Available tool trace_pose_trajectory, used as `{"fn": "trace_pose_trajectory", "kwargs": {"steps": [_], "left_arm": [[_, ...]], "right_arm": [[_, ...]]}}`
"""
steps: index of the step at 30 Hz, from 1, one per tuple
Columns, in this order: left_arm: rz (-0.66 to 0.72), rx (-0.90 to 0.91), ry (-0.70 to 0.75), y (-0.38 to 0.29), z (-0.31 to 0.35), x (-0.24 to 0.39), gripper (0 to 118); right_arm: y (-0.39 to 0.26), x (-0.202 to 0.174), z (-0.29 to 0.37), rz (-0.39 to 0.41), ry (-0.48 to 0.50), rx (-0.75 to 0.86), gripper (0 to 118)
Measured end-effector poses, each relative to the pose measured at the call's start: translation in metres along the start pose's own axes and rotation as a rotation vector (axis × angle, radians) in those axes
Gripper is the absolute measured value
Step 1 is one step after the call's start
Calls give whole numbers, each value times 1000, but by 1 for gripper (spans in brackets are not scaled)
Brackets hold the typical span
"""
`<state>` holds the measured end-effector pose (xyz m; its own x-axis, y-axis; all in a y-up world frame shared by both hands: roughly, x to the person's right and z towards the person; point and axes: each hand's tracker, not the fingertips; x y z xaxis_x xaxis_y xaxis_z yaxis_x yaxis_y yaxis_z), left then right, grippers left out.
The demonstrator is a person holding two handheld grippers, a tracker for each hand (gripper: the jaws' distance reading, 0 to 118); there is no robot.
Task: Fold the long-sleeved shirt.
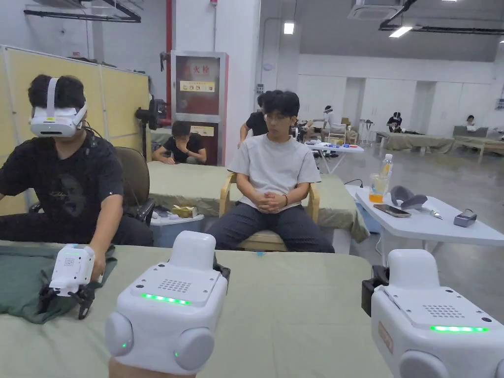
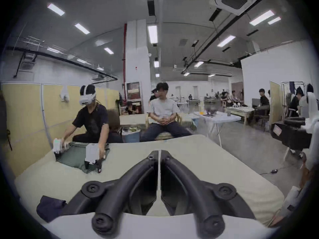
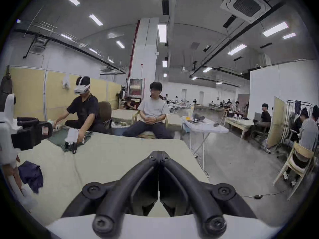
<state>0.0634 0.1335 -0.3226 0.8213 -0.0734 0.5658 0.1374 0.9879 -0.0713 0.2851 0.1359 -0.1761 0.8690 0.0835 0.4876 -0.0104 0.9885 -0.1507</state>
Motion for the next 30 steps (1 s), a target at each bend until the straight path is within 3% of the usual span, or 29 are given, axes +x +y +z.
{"fn": "trace_pose_trajectory", "kwargs": {"steps": [2,3,4,5,6,7,9,17,30], "left_arm": [[46,44,54,7,3,-1,28],[45,38,92,9,5,-1,70],[54,16,89,13,4,0,104],[53,-1,86,15,6,0,118],[51,0,72,15,7,1,118],[56,17,32,15,11,2,118],[32,14,51,15,17,6,118],[-4,88,81,15,30,5,118],[47,13,89,7,25,-8,118]], "right_arm": [[4,3,3,-5,-2,24,13],[5,3,4,-5,-11,36,28],[7,3,4,-11,3,39,45],[9,5,4,-21,33,38,66],[9,5,4,-26,48,35,101],[8,2,4,-26,56,36,118],[5,-3,17,9,52,123,118],[5,-19,17,77,41,143,118],[-2,-18,13,56,-6,119,118]]}}
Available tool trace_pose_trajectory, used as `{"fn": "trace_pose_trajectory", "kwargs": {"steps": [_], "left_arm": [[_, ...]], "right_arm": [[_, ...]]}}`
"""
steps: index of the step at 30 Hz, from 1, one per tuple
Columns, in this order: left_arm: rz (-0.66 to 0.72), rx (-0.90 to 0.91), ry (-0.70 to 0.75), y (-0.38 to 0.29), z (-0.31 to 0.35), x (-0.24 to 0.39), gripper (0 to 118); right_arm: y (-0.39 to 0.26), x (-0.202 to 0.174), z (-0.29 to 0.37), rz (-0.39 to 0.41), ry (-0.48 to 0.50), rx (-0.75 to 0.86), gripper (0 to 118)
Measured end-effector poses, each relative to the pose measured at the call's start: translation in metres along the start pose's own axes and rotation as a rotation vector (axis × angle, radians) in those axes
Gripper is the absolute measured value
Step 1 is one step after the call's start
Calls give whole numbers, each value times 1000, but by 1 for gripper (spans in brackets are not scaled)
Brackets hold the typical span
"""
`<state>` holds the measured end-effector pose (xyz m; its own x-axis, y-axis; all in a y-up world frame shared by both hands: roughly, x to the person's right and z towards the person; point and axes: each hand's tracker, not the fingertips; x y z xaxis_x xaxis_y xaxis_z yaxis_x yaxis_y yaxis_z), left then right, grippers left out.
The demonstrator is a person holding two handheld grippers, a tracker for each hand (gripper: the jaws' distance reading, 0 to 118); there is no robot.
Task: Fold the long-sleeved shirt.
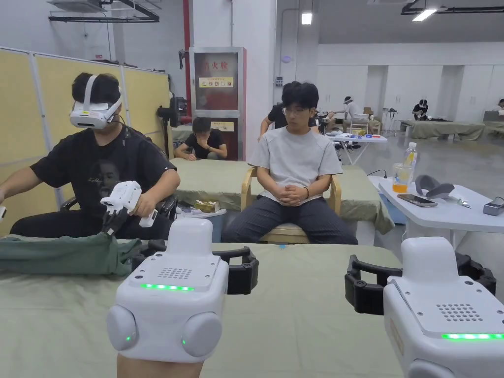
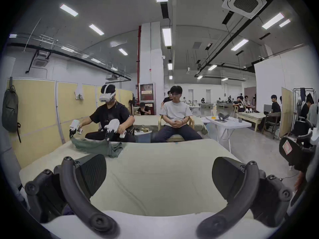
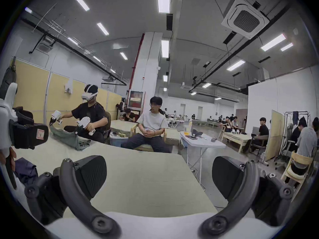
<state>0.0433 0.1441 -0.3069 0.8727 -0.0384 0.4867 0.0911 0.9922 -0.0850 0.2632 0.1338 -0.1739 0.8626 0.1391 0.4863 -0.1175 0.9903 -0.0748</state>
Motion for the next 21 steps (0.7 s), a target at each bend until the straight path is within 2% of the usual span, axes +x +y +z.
{"fn": "trace_pose_trajectory", "kwargs": {"steps": [8,21], "left_arm": [[37,-7,27,-4,-2,-9,118],[14,-24,37,-9,-7,-7,118]], "right_arm": [[-4,-4,-2,-9,-7,-9,118],[-8,-6,-4,-7,-4,-10,118]]}}
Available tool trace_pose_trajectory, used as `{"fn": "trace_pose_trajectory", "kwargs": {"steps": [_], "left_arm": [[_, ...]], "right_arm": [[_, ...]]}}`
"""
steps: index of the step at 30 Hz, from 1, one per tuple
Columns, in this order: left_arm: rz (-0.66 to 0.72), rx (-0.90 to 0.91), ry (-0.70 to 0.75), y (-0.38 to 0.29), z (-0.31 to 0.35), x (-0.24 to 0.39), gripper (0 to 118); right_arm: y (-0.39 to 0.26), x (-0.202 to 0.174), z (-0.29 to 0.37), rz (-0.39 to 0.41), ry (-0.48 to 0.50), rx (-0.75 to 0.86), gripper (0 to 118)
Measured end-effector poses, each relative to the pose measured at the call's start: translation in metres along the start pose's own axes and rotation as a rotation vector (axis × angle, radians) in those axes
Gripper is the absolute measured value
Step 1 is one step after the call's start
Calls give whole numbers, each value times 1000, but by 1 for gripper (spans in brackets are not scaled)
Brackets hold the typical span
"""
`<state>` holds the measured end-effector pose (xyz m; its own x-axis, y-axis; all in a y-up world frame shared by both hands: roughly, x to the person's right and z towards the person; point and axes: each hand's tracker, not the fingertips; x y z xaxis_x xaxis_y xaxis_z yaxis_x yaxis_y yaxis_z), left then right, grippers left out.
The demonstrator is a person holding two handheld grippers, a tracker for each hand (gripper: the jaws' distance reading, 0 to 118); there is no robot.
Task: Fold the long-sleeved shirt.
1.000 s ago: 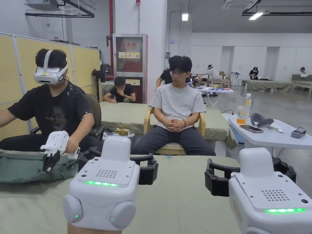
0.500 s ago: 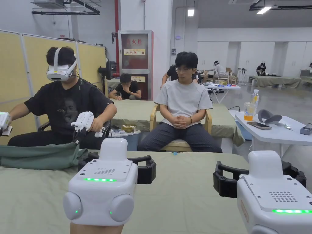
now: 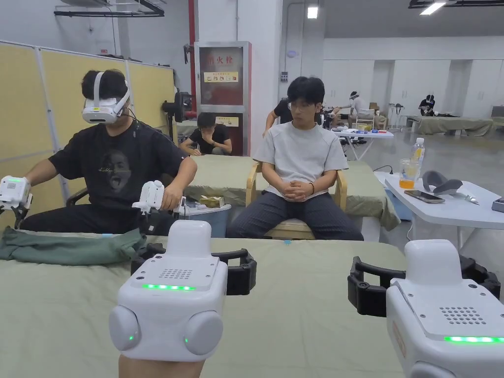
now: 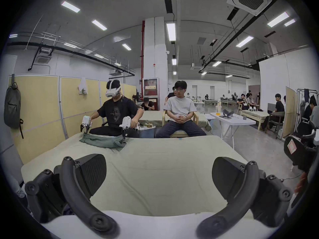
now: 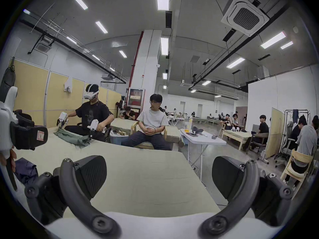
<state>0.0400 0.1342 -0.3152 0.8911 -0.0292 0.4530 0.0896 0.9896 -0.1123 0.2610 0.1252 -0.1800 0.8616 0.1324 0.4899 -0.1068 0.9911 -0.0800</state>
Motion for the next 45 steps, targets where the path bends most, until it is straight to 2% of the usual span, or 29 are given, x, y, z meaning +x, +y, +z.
{"fn": "trace_pose_trajectory", "kwargs": {"steps": [16,23,26,33,39,45], "left_arm": [[-13,10,-18,-2,0,3,118],[59,-38,-38,3,-8,-1,118],[23,-90,-45,4,-8,0,118],[33,-17,-171,9,9,-1,118],[-14,-40,-156,10,10,1,118],[-1,-39,-148,12,12,3,118]], "right_arm": [[-2,0,0,-3,5,-3,118],[-3,0,0,-11,5,-10,118],[-4,1,1,-18,1,-16,118],[-5,0,1,-19,0,-21,118],[-2,0,4,-25,5,-13,118],[-2,-1,4,-20,5,-13,118]]}}
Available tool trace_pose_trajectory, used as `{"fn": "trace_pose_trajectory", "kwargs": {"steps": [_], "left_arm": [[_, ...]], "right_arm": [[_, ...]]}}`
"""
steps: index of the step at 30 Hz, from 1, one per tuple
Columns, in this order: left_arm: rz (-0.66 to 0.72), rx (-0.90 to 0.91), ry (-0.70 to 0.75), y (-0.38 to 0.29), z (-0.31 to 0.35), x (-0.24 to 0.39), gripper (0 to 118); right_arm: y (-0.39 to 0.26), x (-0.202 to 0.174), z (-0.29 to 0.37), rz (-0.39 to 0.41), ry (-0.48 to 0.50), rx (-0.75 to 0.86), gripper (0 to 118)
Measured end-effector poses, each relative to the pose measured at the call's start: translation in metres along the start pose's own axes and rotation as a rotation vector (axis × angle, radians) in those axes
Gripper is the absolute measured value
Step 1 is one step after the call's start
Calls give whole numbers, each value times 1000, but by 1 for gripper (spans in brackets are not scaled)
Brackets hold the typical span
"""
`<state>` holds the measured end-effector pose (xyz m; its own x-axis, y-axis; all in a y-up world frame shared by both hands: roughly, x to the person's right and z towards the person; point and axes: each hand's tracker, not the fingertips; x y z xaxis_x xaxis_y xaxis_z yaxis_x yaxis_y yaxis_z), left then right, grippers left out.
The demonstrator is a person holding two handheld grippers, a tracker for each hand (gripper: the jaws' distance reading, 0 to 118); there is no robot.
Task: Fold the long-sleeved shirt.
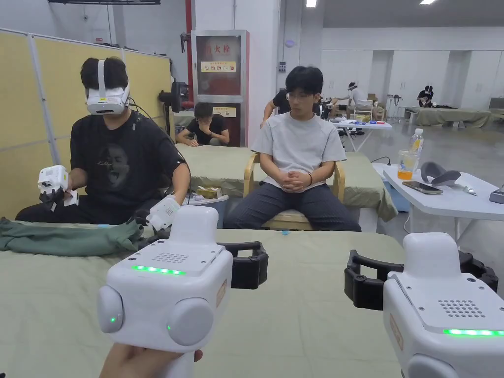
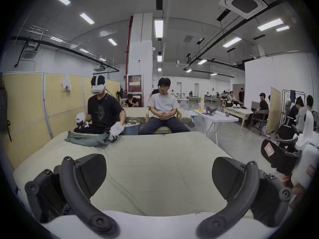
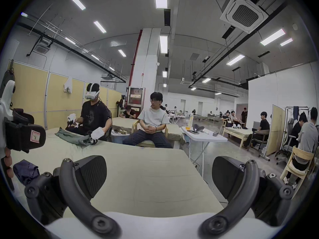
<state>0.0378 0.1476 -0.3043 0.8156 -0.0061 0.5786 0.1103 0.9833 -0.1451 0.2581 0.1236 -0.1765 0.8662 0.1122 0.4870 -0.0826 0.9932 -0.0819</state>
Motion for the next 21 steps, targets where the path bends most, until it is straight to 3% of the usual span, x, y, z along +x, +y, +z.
{"fn": "trace_pose_trajectory", "kwargs": {"steps": [4,9,21], "left_arm": [[-31,-4,54,-2,1,6,118],[54,-39,-73,-2,5,3,118],[43,-43,-34,-1,5,6,118]], "right_arm": [[-1,-1,0,3,1,-4,118],[-3,0,0,-3,-10,-17,118],[-3,3,0,-18,-10,-25,118]]}}
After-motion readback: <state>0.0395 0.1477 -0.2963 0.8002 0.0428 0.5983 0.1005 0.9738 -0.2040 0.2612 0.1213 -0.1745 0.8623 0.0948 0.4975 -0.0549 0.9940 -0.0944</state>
